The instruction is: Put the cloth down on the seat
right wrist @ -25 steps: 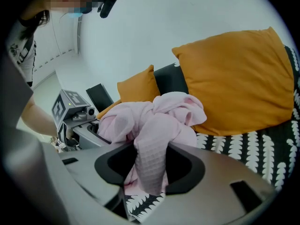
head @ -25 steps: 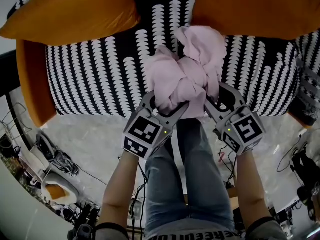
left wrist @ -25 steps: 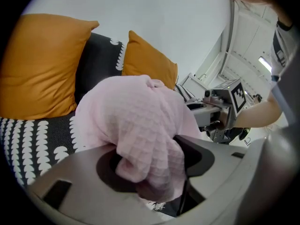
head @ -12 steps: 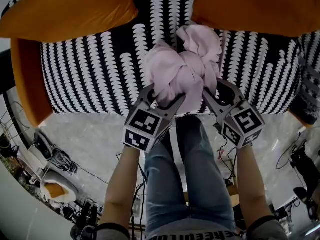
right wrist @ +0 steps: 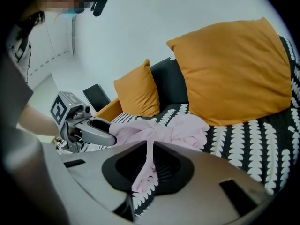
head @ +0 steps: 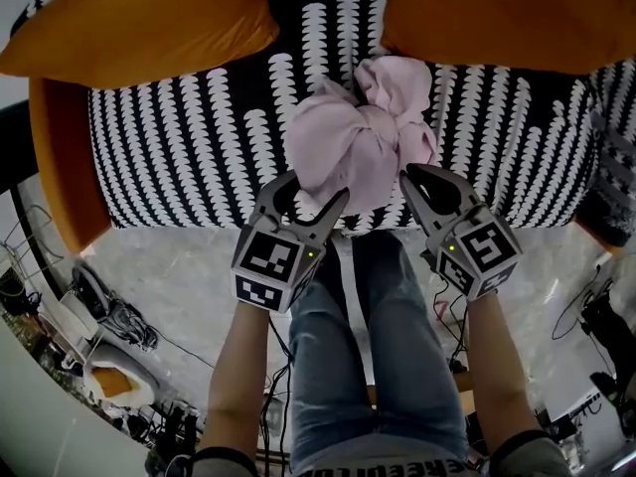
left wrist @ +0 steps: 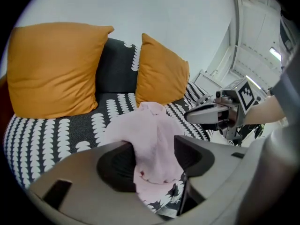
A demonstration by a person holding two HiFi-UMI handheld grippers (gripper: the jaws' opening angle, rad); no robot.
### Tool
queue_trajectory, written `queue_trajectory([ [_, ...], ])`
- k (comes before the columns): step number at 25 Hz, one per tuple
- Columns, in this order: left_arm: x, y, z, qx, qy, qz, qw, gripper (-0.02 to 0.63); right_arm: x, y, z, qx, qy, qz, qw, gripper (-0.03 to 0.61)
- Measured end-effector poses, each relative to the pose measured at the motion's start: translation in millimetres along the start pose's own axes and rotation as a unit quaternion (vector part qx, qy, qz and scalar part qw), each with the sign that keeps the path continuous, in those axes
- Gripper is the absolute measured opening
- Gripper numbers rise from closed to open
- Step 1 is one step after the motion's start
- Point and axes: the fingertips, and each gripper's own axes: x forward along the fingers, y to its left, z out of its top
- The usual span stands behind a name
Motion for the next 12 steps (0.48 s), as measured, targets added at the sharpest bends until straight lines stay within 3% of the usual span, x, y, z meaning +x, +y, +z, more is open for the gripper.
queue_trajectory([
  [2,-12,-3,3,0.001,-0.001,0.017,0.9998,0.21,-10,8,4,-0.004,0.003,-0.005,1.0,0.027],
  [8,-34,7,-5,-0.005,-0.008,0.064,0.9979,0.145,-11,20,11,-0.009,-0.005,0.004,1.0,0.021],
  [12,-44,-6,11,-0.001,-0.027,0.079,0.9965,0.083,-29,22,19,-0.012,-0.018,0.006,1.0,0.021],
])
